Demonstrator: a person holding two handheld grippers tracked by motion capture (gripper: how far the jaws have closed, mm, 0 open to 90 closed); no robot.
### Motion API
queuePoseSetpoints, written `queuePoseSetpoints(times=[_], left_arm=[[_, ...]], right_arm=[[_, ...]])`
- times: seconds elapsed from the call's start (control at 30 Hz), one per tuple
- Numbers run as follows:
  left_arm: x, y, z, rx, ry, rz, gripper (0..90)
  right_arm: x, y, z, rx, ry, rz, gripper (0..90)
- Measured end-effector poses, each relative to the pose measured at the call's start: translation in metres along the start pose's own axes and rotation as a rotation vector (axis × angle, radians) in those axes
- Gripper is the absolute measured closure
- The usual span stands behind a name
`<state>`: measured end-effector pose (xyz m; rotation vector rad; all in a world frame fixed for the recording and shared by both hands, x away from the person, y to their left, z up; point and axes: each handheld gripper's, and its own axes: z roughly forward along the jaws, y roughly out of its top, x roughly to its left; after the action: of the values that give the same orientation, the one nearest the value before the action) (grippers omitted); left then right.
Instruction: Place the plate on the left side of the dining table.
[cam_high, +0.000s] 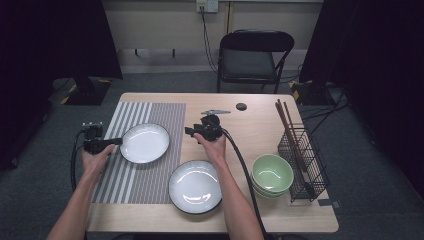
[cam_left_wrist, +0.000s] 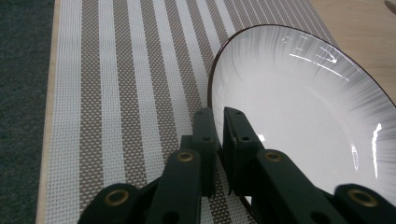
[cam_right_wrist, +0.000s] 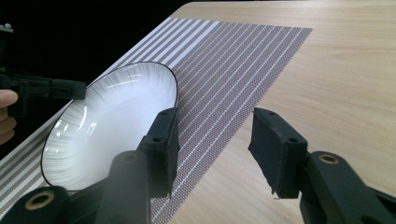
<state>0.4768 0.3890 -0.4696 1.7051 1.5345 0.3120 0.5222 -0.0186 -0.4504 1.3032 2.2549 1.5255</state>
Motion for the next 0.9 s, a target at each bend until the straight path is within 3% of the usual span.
queuePoseSetpoints(times=[0.3,0.47,0.53,0.77,0.9], left_arm=[[-0.001,0.007,-0.009,-0.028,-0.049,0.024,62.2],[-0.01,0.009,-0.015,-0.059,-0.046,0.05,58.8],[-0.013,0.009,-0.015,-0.059,-0.071,0.037,58.7],[-0.029,0.01,-0.018,-0.078,-0.12,0.088,57.3],[-0.041,0.01,-0.02,-0.091,-0.147,0.103,58.1]], right_arm=[[-0.005,-0.006,-0.006,0.005,0.009,0.006,52.0],[-0.007,-0.01,-0.01,0.004,0.001,0.007,51.4],[-0.006,-0.01,-0.011,0.005,0.001,0.011,51.4],[-0.003,-0.012,-0.015,0.019,0.004,-0.004,51.5],[-0.002,-0.012,-0.021,-0.008,-0.006,0.0,52.4]])
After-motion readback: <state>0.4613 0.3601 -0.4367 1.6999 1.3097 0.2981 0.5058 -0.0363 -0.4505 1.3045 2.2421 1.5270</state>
